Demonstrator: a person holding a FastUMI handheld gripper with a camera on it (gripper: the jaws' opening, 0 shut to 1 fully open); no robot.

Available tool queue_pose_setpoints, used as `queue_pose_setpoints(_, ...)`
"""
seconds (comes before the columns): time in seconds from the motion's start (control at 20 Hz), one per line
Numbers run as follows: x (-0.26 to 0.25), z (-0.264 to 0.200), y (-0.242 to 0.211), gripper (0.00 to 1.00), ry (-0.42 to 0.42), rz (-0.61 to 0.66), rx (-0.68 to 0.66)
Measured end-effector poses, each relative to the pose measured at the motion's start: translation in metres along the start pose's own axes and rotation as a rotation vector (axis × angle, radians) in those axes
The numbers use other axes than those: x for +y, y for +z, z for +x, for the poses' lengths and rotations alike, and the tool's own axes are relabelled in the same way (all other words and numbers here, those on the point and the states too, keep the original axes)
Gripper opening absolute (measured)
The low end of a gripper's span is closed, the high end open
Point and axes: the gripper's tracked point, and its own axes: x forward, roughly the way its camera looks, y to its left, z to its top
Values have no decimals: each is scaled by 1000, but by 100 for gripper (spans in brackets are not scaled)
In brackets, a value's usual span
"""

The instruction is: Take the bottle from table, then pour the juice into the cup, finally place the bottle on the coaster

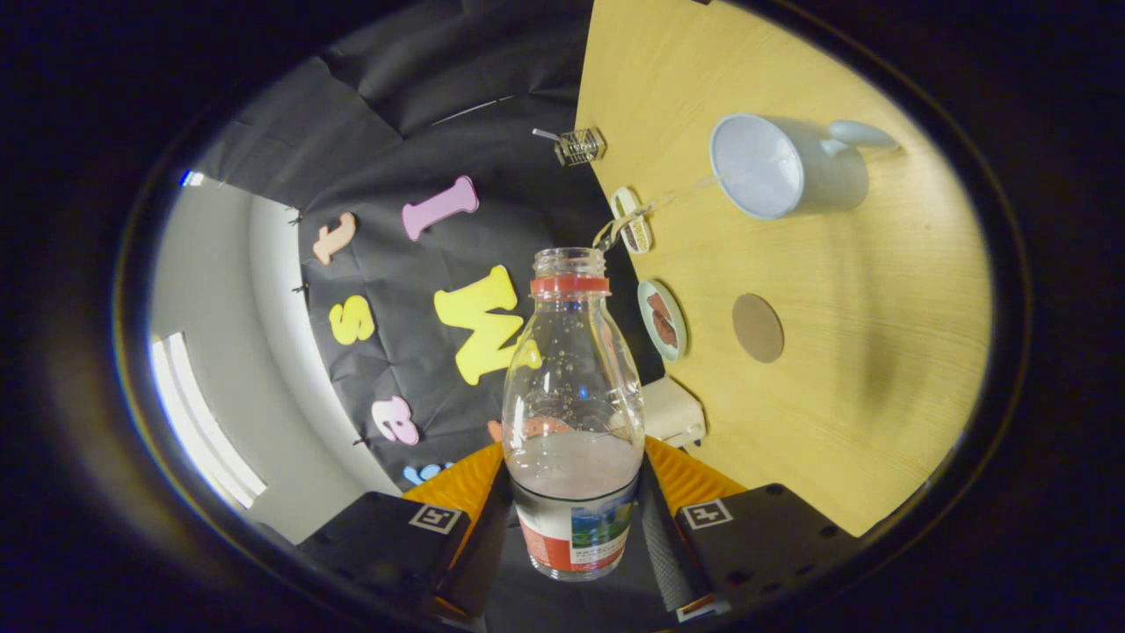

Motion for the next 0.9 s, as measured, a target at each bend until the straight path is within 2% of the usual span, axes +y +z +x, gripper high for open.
queue_pose_setpoints(0.9,8,2,9,76,-1,122,0)
